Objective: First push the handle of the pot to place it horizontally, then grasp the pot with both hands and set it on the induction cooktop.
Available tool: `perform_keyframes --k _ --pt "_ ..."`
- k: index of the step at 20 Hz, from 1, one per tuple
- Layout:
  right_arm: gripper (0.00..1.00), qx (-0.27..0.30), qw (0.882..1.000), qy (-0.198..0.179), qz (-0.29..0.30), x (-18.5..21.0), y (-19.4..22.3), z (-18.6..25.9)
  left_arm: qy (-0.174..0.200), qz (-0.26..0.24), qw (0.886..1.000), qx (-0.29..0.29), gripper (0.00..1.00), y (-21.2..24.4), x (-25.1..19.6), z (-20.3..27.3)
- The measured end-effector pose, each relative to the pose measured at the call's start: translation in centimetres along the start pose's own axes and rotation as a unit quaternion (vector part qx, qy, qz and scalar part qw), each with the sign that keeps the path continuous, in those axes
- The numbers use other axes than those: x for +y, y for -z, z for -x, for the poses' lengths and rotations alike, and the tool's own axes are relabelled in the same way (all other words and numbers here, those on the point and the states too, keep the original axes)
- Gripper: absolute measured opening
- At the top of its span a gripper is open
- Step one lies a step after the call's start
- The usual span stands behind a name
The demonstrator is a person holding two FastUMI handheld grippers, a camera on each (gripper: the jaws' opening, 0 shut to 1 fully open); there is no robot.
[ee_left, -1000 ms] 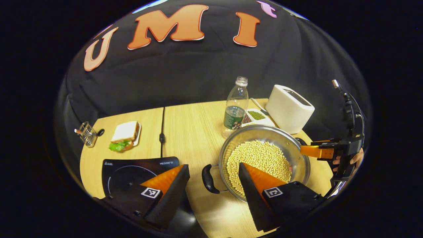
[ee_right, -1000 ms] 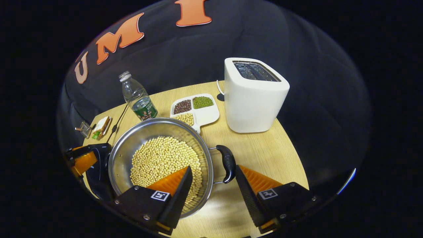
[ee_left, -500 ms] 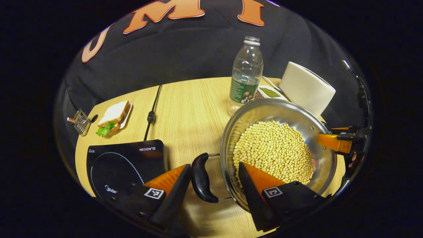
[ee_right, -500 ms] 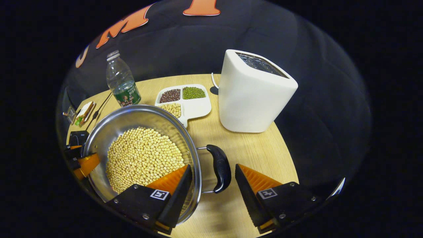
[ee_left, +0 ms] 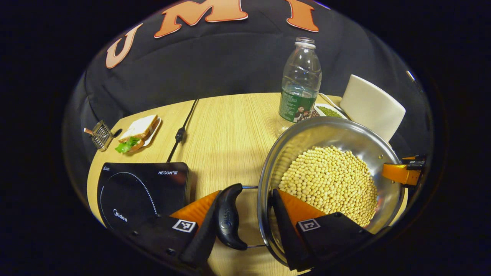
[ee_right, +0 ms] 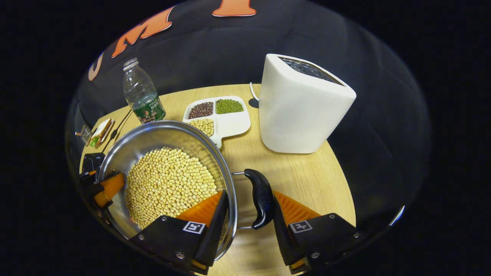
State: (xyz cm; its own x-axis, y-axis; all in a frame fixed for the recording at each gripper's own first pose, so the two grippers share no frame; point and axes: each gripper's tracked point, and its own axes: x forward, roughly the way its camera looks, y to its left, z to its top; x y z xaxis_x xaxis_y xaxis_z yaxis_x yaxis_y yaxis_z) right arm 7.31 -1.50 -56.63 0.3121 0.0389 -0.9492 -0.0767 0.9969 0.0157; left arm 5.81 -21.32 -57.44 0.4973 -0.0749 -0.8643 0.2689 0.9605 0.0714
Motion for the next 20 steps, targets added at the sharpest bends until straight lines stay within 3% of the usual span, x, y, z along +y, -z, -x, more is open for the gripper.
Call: perform_keyframes --k 4,6,13,20 --pt "0.57 -0.01 1.0 0.006 -0.01 0.3 0.3 0.8 0.005 0.003 1.0 -0.007 0.73 -0.2 0.0 0.0" --pt "0.55 -0.014 1.0 0.004 -0.014 0.5 0.6 0.5 0.003 0.011 1.0 -0.01 0.75 -0.4 -0.1 0.5" --pt "0.54 -0.065 0.998 0.013 -0.008 0.9 0.7 0.9 0.009 0.025 0.998 -0.053 0.75 -2.1 2.6 6.2" --pt "0.54 -0.081 0.997 -0.014 0.007 0.6 0.2 0.4 -0.018 0.035 0.996 -0.076 0.75 -2.5 8.7 12.0"
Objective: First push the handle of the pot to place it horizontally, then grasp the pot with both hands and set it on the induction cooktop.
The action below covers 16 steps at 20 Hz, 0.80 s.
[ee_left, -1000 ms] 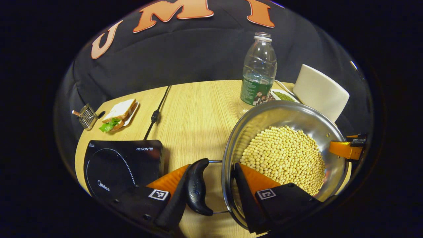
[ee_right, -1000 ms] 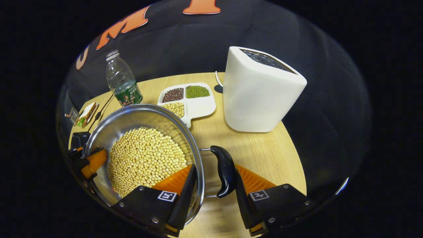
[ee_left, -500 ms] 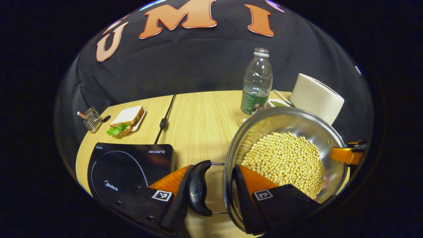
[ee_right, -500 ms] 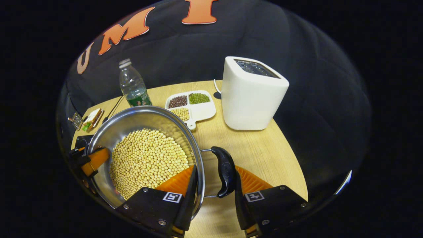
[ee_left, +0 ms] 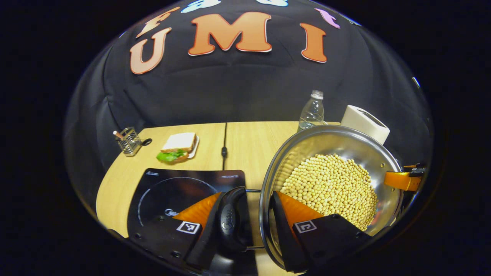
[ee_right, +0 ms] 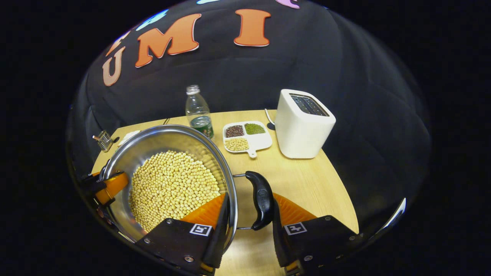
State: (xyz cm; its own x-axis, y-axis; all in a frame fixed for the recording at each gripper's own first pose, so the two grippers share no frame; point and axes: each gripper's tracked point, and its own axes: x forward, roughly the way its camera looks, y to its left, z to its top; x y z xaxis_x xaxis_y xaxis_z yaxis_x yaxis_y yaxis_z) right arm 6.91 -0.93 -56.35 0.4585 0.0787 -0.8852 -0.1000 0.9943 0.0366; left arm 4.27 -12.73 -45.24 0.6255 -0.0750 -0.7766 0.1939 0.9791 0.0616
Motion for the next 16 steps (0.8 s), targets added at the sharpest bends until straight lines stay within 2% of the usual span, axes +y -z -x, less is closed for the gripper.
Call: perform_keyframes --k 3,4,5,7,8,9,10,11,12,14,15,16 --pt "0.54 -0.013 1.0 -0.016 0.012 0.3 -0.2 -0.7 -0.013 0.005 1.0 -0.01 0.72 -1.0 3.6 2.7" --pt "0.5 -0.015 1.0 -0.023 0.016 0.3 -0.1 -1.1 -0.019 0.006 1.0 -0.015 0.72 -1.3 4.9 3.6" --pt "0.54 -0.017 0.999 -0.029 0.02 0.4 0.0 -1.5 -0.025 0.007 0.999 -0.018 0.74 -1.5 6.3 4.3" --pt "0.54 -0.019 0.999 -0.042 0.027 0.4 -0.4 -2.2 -0.038 0.008 0.999 -0.021 0.74 -1.9 8.4 6.1" --pt "0.49 -0.02 0.998 -0.048 0.032 0.4 -0.3 -2.2 -0.044 0.009 0.999 -0.021 0.71 -2.3 9.1 7.1" --pt "0.49 -0.02 0.998 -0.054 0.035 0.6 -0.2 -2.5 -0.05 0.01 0.998 -0.021 0.75 -2.9 9.5 8.2" --pt "0.54 -0.018 0.997 -0.061 0.042 0.7 0.0 -2.8 -0.055 0.012 0.998 -0.02 0.71 -3.2 9.7 9.3" --pt "0.54 -0.018 0.997 -0.066 0.045 0.8 0.0 -3.0 -0.06 0.014 0.998 -0.02 0.77 -3.4 9.3 11.0" --pt "0.54 -0.018 0.996 -0.071 0.05 0.8 -0.5 -3.3 -0.064 0.017 0.998 -0.02 0.74 -3.8 9.2 12.5" --pt "0.54 -0.02 0.995 -0.079 0.06 0.5 -1.2 -3.3 -0.074 0.021 0.997 -0.02 0.74 -4.2 10.0 14.9" --pt "0.49 -0.021 0.994 -0.083 0.063 0.4 -1.3 -3.4 -0.08 0.024 0.996 -0.021 0.74 -4.3 10.5 16.2" --pt "0.54 -0.02 0.994 -0.087 0.065 0.4 -1.4 -3.6 -0.085 0.026 0.996 -0.021 0.74 -4.5 10.8 17.3"
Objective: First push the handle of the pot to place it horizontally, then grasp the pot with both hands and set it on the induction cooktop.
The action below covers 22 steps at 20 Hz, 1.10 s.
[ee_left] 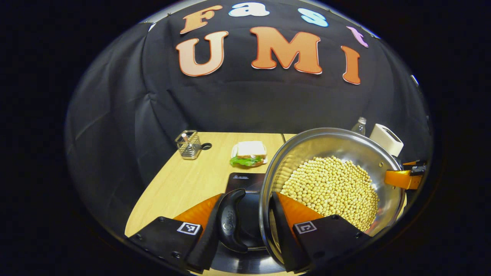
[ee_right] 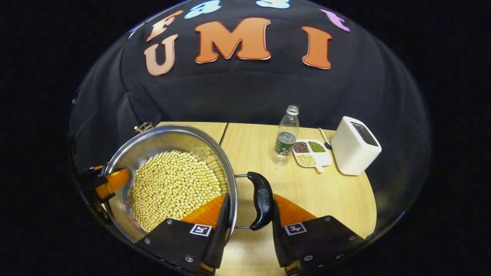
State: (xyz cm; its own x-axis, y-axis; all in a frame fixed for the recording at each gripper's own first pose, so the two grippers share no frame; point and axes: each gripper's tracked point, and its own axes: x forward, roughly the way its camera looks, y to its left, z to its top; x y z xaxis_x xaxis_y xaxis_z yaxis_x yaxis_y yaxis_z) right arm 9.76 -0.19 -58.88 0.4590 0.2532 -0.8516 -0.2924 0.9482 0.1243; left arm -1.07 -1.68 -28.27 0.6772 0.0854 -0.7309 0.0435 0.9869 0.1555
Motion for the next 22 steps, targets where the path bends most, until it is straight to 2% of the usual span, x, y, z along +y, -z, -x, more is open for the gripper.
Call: perform_keyframes --k 1,2,3,4,5,8,9,10,12,13,15,16,18,19,22 --pt "0.49 0.001 1.0 -0.004 0.003 -0.1 -0.1 -0.1 -0.004 0.001 1.0 0.001 0.74 -0.1 0.5 1.1" --pt "0.54 0.002 1.0 -0.007 0.004 -0.1 -0.2 -0.2 -0.007 0.001 1.0 0.003 0.74 -0.4 0.9 2.1" --pt "0.49 0.004 1.0 -0.011 0.006 0.0 -0.2 -0.3 -0.01 -0.001 1.0 0.005 0.74 -0.7 0.8 2.5" --pt "0.49 0.007 1.0 -0.014 0.005 0.0 -0.2 -0.6 -0.014 0.0 1.0 0.006 0.74 -1.1 0.2 2.7" --pt "0.54 0.01 1.0 -0.016 0.006 -0.1 -0.2 -0.6 -0.016 -0.002 1.0 0.008 0.74 -1.1 -0.9 1.8" --pt "0.54 0.014 1.0 -0.016 0.007 -0.3 -0.6 -0.8 -0.021 -0.004 1.0 0.013 0.74 -0.7 -2.5 0.6" --pt "0.54 0.016 1.0 -0.016 0.006 -0.2 -0.5 -0.7 -0.021 -0.003 1.0 0.015 0.74 -0.3 -2.4 0.2" --pt "0.49 0.019 1.0 -0.016 0.006 -0.1 -0.4 -0.7 -0.021 -0.002 1.0 0.016 0.71 -0.2 -2.5 -0.1" --pt "0.49 0.025 1.0 -0.016 0.006 -0.2 -0.4 -0.7 -0.02 -0.003 1.0 0.02 0.74 -0.1 -2.4 -0.5" --pt "0.54 0.027 0.999 -0.015 0.005 -0.1 -0.2 -0.1 -0.019 -0.002 0.999 0.026 0.71 -0.1 -2.2 -0.7" --pt "0.54 0.034 0.999 -0.013 0.008 -0.2 -0.3 0.0 -0.018 0.002 0.999 0.032 0.71 0.0 -2.1 -1.4" --pt "0.54 0.037 0.999 -0.012 0.009 -0.2 -0.4 0.1 -0.018 0.004 0.999 0.033 0.75 0.0 -2.0 -1.7" --pt "0.54 0.041 0.999 -0.011 0.009 -0.3 -0.6 -0.3 -0.016 0.003 0.999 0.034 0.72 0.1 -1.8 -2.2" --pt "0.54 0.044 0.999 -0.011 0.008 -0.3 -0.5 -0.2 -0.015 0.003 0.999 0.034 0.75 0.1 -1.8 -2.3" --pt "0.54 0.05 0.999 -0.009 0.007 -0.3 -0.5 -0.1 -0.013 0.006 0.999 0.038 0.75 -0.1 -1.9 -3.2"
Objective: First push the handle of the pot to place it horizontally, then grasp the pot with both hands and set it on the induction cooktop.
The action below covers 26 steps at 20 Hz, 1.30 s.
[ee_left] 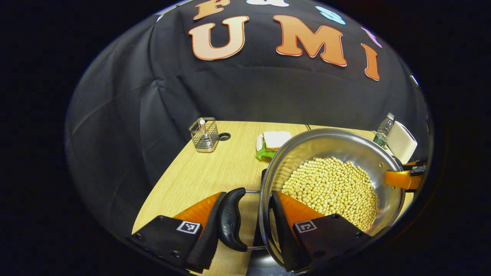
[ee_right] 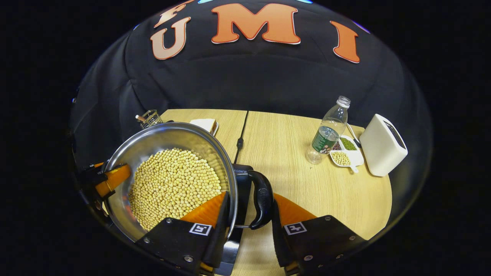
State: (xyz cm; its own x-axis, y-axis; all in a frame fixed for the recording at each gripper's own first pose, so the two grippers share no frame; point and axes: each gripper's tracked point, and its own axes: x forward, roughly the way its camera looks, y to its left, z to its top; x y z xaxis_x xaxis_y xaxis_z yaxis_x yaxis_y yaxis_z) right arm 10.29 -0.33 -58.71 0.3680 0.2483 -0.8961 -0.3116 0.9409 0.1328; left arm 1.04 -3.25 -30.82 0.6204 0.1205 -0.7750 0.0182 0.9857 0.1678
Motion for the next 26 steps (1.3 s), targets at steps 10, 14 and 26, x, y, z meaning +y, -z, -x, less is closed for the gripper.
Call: perform_keyframes --k 10,14,26 --pt "0.54 0.005 1.0 0.004 0.001 0.2 0.2 0.4 0.006 -0.005 1.0 -0.003 0.72 -0.2 -0.4 -0.7" --pt "0.54 0.006 1.0 0.001 0.0 0.2 0.1 0.4 0.003 0.001 1.0 -0.005 0.75 -0.3 -0.3 0.0" --pt "0.76 -0.123 0.992 -0.013 -0.028 -2.8 -6.0 6.9 -0.03 0.003 0.998 -0.058 0.9 -3.5 1.0 2.8"
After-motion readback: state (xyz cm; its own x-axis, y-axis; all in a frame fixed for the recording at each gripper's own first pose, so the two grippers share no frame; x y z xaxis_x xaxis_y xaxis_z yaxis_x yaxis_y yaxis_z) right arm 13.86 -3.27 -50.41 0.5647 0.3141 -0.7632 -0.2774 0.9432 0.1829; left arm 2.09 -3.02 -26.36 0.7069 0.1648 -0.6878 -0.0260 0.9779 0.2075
